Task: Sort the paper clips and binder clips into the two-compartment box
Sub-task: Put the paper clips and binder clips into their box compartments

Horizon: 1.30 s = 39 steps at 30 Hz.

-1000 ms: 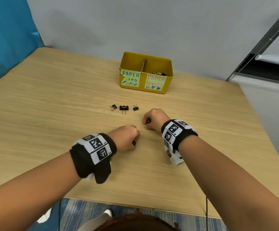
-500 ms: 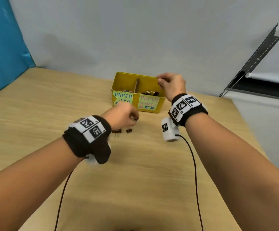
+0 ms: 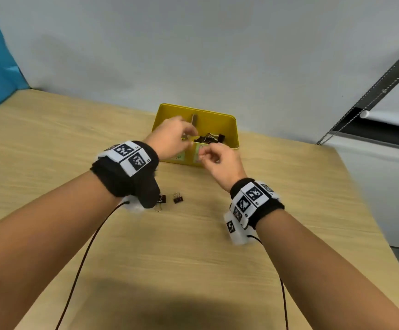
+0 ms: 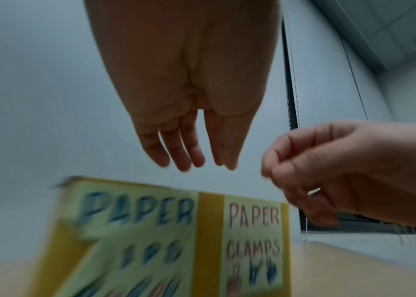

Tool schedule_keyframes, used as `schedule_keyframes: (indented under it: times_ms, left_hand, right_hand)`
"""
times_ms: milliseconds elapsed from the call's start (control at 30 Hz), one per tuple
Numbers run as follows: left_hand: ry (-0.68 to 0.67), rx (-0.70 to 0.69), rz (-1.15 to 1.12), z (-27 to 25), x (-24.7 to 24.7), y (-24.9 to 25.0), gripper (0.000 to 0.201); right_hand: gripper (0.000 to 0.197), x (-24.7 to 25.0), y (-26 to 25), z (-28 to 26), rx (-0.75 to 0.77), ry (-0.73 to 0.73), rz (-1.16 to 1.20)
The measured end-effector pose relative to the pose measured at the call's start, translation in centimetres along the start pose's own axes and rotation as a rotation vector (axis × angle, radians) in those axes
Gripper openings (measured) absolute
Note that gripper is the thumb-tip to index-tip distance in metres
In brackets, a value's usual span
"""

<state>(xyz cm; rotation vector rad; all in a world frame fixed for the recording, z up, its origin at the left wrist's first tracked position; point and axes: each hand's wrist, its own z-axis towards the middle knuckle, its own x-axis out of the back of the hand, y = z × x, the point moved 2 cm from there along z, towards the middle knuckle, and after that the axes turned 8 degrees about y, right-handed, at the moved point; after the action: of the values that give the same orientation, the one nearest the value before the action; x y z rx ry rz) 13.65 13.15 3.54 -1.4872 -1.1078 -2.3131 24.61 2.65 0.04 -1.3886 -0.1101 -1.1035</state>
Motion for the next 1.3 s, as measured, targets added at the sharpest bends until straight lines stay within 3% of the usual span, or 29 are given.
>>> schedule_keyframes:
  times_ms: [67,133,200,233,400,533,633,700,767,900,967,1067,1133,1300]
  left_hand:
    - [-0.13,0.065,-0.029,-2.6,-0.4,-2.1,0.026]
    - [-0.363,0.145,0.029,-5.5,-1.2,-4.0,0.044]
    - [-0.516,0.221,0.105,-8.0,-2.1,-5.4,0.066]
    - [-0.529,0.25,0.111,-8.9,-2.5,-5.9,0.07]
    - [-0.319,0.269,0.094,-11.3,-3.6,-6.4,0.047]
    - [-0.3,0.254,0.067,-11.4,-4.1,-5.6,0.037]
    - [-0.318,0.287,0.04,-11.2,-4.1,-5.7,0.039]
    - [-0.302,0.268,0.017,-10.6,-3.8,-5.4,0.038]
    - [-0.247,0.228,-0.017,-9.3,-3.1,-4.3,0.036]
    - [-0.102,0.15,-0.077,-5.3,-0.8,-1.5,0.032]
    - [-0.031,0.13,-0.11,-3.2,0.1,-0.1,0.031]
    - [0.049,0.124,-0.146,-0.2,0.9,1.5,0.027]
    - [0.063,0.125,-0.145,1.6,0.8,2.2,0.024]
    - [-0.14,0.076,-0.015,4.2,-0.8,2.3,0.051]
  right_hand:
    - [0.03,-2.1,-0.3,-1.3,0.056,-0.288,-0.22]
    - [0.058,-4.2,-0.5,-2.6,0.09,-0.549,-0.409]
    - [0.069,-6.0,-1.0,-3.7,0.089,-0.669,-0.476]
    - [0.067,-6.7,-1.2,-4.1,0.102,-0.674,-0.491]
    - [0.044,-8.7,-2.4,-5.6,0.164,-0.612,-0.401]
    - [0.036,-8.4,-1.7,-6.0,0.168,-0.566,-0.396]
    - [0.032,-6.9,-0.6,-6.0,0.054,-0.521,-0.35]
    - [0.031,-5.1,0.4,-5.6,-0.104,-0.469,-0.217]
    - [0.032,-2.7,0.4,-4.6,-0.235,-0.352,-0.022]
    - [0.036,2.2,-1.7,0.7,-0.261,0.062,0.289]
    - [0.036,3.5,-2.2,3.6,-0.214,0.15,0.179]
    - [0.045,3.4,-1.5,6.1,-0.202,0.008,-0.111]
    - [0.051,3.4,-0.6,6.8,-0.227,0.015,-0.158]
    - [0.046,3.5,0.6,6.6,-0.24,0.075,-0.089]
